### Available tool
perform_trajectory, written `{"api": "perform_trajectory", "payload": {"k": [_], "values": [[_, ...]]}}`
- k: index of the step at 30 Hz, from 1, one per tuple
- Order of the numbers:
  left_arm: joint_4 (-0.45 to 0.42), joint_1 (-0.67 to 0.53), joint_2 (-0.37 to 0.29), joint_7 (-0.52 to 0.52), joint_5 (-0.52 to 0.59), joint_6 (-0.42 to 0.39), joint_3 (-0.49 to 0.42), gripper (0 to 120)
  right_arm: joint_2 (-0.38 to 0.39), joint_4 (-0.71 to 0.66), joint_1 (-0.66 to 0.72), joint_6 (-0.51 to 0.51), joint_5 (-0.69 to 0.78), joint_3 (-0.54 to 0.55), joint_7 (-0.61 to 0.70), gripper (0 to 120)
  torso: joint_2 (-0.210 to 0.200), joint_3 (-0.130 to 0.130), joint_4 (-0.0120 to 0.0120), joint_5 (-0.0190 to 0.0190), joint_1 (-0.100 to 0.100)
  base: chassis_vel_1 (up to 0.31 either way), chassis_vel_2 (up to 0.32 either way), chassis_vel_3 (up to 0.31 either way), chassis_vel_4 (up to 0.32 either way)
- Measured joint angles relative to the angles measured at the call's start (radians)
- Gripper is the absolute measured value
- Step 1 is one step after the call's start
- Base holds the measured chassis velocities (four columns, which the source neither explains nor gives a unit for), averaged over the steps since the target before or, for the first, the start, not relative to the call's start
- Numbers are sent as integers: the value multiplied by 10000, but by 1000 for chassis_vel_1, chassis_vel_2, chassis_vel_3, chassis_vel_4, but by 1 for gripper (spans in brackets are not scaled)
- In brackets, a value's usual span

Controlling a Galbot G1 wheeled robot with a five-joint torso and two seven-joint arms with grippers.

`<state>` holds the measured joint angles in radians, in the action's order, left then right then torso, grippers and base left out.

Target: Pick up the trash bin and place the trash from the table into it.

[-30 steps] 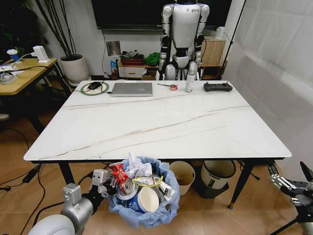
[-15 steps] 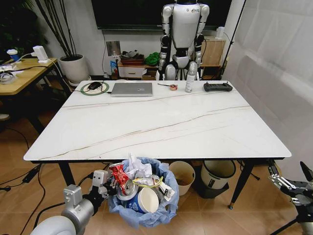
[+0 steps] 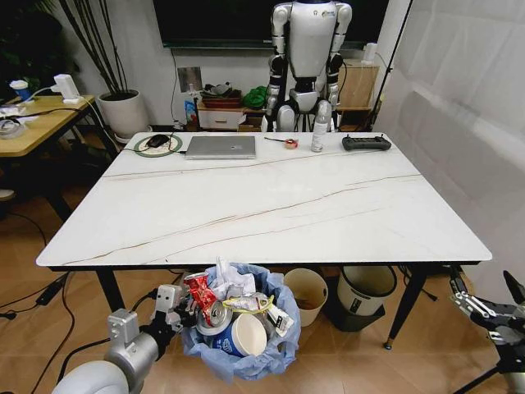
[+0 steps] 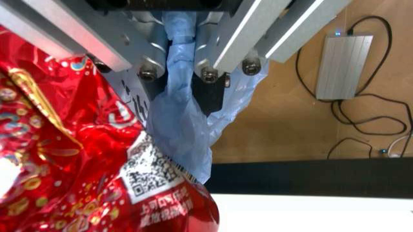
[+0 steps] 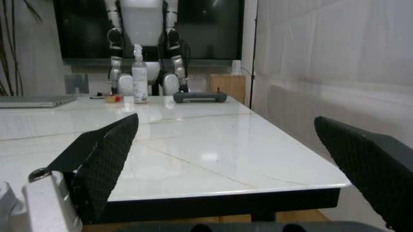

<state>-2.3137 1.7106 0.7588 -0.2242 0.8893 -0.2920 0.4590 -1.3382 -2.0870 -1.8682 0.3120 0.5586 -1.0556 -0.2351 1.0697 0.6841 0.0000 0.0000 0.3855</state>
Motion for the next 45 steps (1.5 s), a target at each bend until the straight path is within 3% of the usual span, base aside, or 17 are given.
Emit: {"api": "perform_trajectory", "payload": {"k": [45], "values": [[231, 32, 267, -46, -20, -42, 102, 0, 0, -1, 0, -1, 0, 0, 0, 100, -2197, -1245, 1, 0, -953, 0, 0, 0, 0]]}}
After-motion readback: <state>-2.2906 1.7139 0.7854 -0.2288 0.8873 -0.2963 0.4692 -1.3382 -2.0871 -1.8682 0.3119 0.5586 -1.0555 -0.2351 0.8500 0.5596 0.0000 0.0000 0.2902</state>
